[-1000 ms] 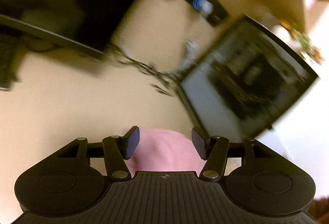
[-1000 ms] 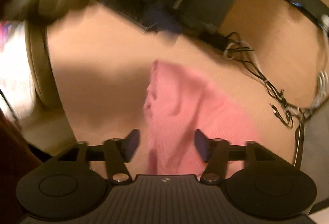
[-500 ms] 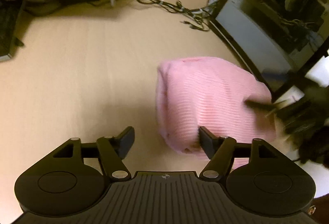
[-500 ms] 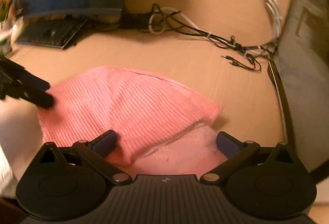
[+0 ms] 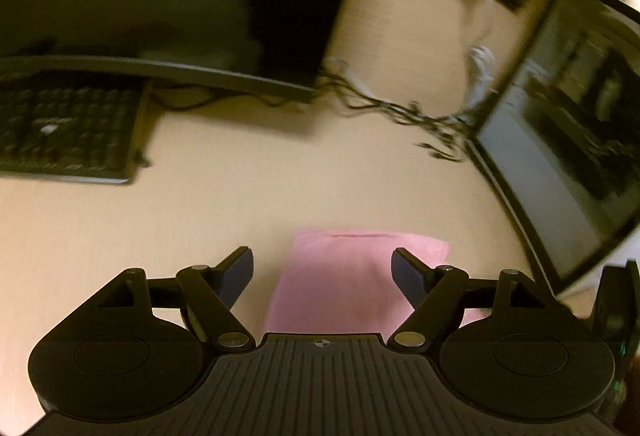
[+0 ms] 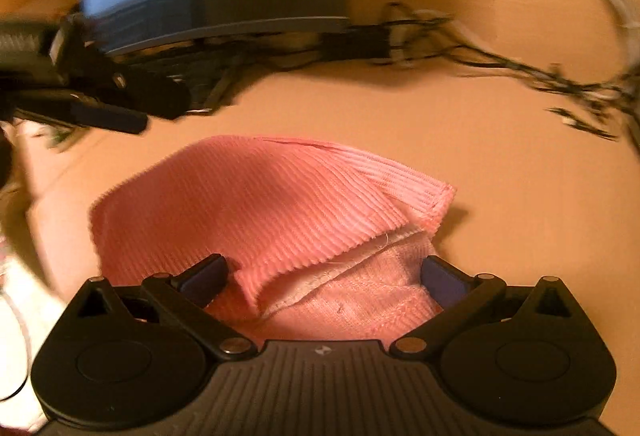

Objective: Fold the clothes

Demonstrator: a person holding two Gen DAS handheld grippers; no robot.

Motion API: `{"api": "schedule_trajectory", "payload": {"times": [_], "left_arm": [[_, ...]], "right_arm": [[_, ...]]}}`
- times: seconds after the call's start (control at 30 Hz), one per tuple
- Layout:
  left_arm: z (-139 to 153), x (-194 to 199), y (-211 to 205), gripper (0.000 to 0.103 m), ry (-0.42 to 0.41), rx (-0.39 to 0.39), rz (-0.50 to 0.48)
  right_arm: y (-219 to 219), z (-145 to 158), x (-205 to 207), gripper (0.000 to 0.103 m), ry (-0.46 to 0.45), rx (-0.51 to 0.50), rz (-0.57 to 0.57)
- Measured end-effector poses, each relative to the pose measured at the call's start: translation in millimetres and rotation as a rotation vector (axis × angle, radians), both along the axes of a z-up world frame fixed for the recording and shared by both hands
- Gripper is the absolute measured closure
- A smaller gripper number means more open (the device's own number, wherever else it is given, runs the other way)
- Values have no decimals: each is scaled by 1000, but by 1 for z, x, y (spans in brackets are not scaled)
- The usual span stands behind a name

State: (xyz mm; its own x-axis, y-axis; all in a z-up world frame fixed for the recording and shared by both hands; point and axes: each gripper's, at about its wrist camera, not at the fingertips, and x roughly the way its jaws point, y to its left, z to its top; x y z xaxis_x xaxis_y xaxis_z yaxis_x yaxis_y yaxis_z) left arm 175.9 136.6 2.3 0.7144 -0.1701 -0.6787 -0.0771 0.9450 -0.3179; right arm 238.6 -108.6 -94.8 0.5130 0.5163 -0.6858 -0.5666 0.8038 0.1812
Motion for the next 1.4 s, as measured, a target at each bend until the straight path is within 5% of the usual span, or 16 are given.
{"api": "schedule_trajectory", "payload": {"times": [0.13, 0.17, 0.27, 0.3, 0.4, 0.6, 0.7, 0.83, 0.93, 1.17, 1.27, 1.33, 1.4], "left_arm": [[5, -9, 3, 21, 0, -1, 34], [8, -14, 0, 22, -12, -19, 24], [5, -23, -11, 25, -23, -115, -15], [1, -24, -17, 27, -11, -154, -28], [-18, -25, -39, 43, 57, -229, -86], [-61, -14, -63, 43, 195, -311, -139], [-67, -8, -62, 59, 184, -266, -112], [-58, -5, -53, 74, 141, -83, -65], [-48, -9, -41, 72, 118, -50, -22], [-25, -19, -15, 29, 63, 26, 78], [-21, -24, -18, 28, 58, 62, 84], [-22, -26, -26, 27, 64, 88, 68], [-23, -30, -34, 27, 62, 114, 51]], "right_arm": [[-57, 30, 16, 0, -70, 151, -15], [-70, 31, 24, 9, -81, 149, -33], [-89, 18, 58, 54, 0, 128, -83], [-91, 13, 68, 59, 30, 136, -91], [-83, 5, 87, 59, 48, 162, -70], [-44, -6, 101, 59, 17, 135, 13], [-42, 0, 100, 53, -22, 122, 33], [-55, 12, 98, 49, -54, 124, 23], [-61, 19, 94, 49, -50, 146, 45], [-36, 15, 95, 52, 129, 326, 127], [-12, 0, 106, 52, 197, 344, 113], [0, -10, 114, 65, 264, 354, 96], [4, 1, 110, 84, 232, 367, 117]]}}
